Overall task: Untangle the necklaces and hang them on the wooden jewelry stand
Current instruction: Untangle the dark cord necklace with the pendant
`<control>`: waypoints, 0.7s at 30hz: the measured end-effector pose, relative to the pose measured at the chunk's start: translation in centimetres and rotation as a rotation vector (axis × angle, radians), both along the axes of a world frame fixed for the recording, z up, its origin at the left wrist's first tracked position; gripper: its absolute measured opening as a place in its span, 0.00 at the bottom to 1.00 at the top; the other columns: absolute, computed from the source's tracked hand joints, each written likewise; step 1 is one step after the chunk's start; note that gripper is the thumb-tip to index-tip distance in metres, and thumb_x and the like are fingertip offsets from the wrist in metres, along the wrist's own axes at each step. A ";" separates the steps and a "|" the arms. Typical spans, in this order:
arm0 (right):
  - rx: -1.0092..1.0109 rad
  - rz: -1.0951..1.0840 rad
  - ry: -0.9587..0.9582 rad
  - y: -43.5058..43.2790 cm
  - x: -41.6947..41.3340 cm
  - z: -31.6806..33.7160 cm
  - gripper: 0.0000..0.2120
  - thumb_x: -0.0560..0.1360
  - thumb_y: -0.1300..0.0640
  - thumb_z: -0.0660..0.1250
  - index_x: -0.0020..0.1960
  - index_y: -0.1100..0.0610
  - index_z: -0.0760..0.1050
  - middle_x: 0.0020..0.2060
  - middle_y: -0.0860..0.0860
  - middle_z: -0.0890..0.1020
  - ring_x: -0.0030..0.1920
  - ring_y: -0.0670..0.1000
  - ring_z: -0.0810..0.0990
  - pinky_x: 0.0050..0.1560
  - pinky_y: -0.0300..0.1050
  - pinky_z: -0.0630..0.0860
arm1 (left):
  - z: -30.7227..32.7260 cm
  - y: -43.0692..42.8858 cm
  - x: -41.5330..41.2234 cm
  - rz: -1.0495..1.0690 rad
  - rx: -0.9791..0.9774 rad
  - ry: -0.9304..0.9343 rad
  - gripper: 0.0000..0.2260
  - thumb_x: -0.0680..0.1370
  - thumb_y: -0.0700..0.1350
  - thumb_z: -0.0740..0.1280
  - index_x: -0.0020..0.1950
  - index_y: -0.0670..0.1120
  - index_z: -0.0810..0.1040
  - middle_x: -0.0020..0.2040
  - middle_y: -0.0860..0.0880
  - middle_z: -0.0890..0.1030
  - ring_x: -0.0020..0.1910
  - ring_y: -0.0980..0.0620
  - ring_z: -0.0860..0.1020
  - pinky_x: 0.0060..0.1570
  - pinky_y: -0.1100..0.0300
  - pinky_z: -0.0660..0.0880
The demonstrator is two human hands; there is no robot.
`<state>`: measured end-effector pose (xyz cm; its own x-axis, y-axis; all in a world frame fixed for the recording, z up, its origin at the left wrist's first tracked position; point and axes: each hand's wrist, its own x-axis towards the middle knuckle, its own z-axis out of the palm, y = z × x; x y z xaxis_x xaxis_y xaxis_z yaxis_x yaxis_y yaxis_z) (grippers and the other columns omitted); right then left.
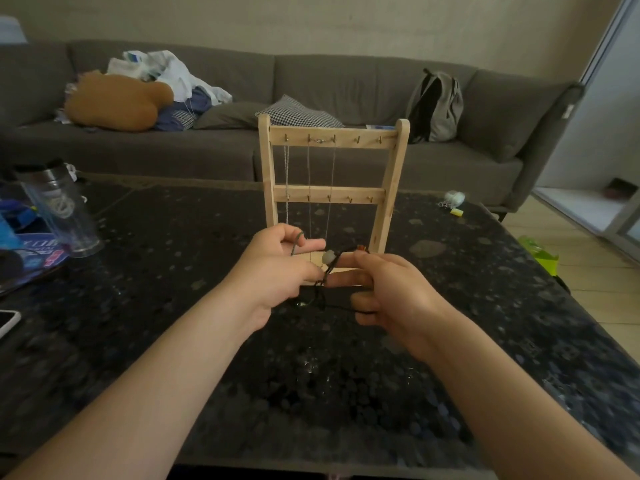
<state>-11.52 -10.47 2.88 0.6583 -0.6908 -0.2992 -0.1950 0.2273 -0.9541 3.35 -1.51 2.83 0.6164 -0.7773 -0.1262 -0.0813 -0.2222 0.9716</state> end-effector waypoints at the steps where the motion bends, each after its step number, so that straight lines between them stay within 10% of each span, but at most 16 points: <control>1: 0.012 0.014 -0.004 0.0 -0.1 0.1 0.14 0.88 0.49 0.60 0.61 0.53 0.82 0.51 0.54 0.89 0.27 0.45 0.65 0.32 0.42 0.68 | 0.1 0.1 -0.1 -0.023 -0.013 -0.021 0.19 0.76 0.30 0.76 0.55 0.50 0.75 0.61 0.59 0.87 0.60 0.52 0.84 0.48 0.55 0.75; 6: 0.130 0.025 -0.072 0.0 0.1 -0.1 0.15 0.88 0.49 0.59 0.60 0.55 0.83 0.50 0.54 0.88 0.26 0.45 0.64 0.27 0.40 0.67 | 0.1 0.4 -0.2 -0.105 -0.024 -0.085 0.23 0.73 0.31 0.79 0.57 0.52 0.76 0.64 0.60 0.85 0.63 0.54 0.82 0.56 0.51 0.76; 14: -0.195 -0.126 -0.011 0.1 0.1 -0.3 0.18 0.90 0.47 0.54 0.59 0.54 0.80 0.47 0.53 0.89 0.28 0.46 0.78 0.37 0.45 0.78 | -0.3 0.4 0.2 -0.112 0.107 -0.125 0.23 0.73 0.44 0.83 0.61 0.58 0.77 0.61 0.58 0.84 0.59 0.55 0.81 0.45 0.54 0.74; 21: -0.036 -0.227 -0.242 0.1 0.1 -0.2 0.18 0.90 0.51 0.54 0.61 0.54 0.82 0.46 0.57 0.89 0.37 0.52 0.83 0.44 0.49 0.79 | -0.6 0.4 0.5 -0.123 0.229 -0.158 0.26 0.71 0.46 0.84 0.64 0.55 0.76 0.60 0.54 0.81 0.50 0.54 0.82 0.37 0.60 0.74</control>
